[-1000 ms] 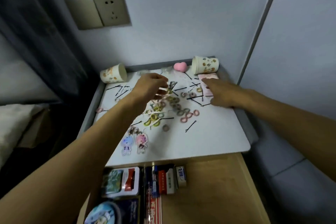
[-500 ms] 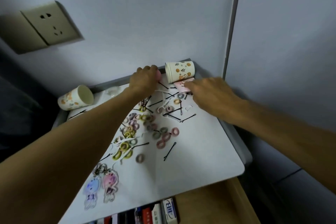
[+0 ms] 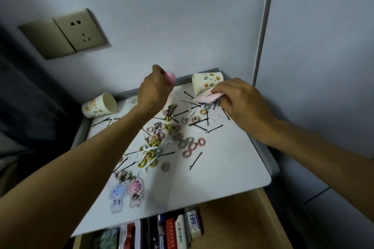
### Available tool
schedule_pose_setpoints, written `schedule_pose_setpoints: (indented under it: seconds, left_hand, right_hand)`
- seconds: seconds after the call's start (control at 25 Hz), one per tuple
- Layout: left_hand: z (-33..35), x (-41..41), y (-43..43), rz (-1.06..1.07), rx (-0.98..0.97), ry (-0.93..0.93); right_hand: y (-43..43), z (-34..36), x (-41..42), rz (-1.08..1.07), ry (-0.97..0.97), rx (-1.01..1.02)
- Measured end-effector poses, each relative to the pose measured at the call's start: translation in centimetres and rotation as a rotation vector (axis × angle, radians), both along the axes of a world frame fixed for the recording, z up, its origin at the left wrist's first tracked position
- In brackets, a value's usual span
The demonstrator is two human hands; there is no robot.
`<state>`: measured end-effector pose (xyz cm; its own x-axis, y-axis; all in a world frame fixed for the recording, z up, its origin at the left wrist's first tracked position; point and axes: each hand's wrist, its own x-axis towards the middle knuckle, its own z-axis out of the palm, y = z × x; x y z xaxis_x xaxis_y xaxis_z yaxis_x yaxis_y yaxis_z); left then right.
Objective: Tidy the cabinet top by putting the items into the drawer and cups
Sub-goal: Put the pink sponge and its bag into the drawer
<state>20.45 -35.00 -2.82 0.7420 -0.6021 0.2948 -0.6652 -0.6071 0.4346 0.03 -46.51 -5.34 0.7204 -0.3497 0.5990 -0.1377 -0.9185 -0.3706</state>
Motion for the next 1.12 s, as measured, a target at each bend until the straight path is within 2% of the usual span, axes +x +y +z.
schedule_pose_setpoints:
  seconds: [0.12,0.2,0.36,0.44,0.52,0.64,0.76,0.84,0.96,1.0,1.12]
  left_hand:
    - [2.0,-3.7,5.6,-0.076,-0.317,0.466]
    - [2.7,-7.0,9.4,-0.107,-0.449,0.744]
    - [2.5,-13.1,16.4,-0.054,-0.555,1.133]
    - [2.4,-15.0,19.0,-0.024,-0.681,1.36]
    - [2.3,-15.9,20.4,-0.005,-0.79,1.463]
    - [2.8,-16.4,21.7,0.003,-0.752,1.343]
    - [2.8,-16.6,23.1,-0.063,-0.564,1.174]
    - [2.9,-17.1,23.7,-0.1,-0.442,1.144]
    - [3.1,-17.4,24.1,-0.088,-0.393,1.147]
    - [3.0,-17.3,24.3,-0.077,-0.362,1.014]
    - [2.0,-16.0,25.1,-0.124,-0.084,0.266]
  right_hand:
    - [3.1,0.9,-1.4,0.053,-0.023,0.242]
    - [5.8,1.5,-2.8,0.051,-0.006,0.38]
    - [11.8,2.1,-5.4,0.111,-0.007,0.671]
    - [14.6,2.3,-6.3,0.193,-0.001,0.803]
    - [16.9,2.2,-6.7,0.267,0.03,0.86]
    - [18.2,2.9,-6.8,0.352,0.042,1.117]
    - [17.3,3.5,-6.6,0.347,0.128,1.36]
    - [17.1,3.0,-6.3,0.373,0.289,1.4]
    - [17.8,2.2,-5.9,0.411,0.479,1.282]
    - [17.9,2.1,-5.9,0.409,0.501,1.248]
    - [17.9,2.4,-5.9,0.401,0.522,1.198]
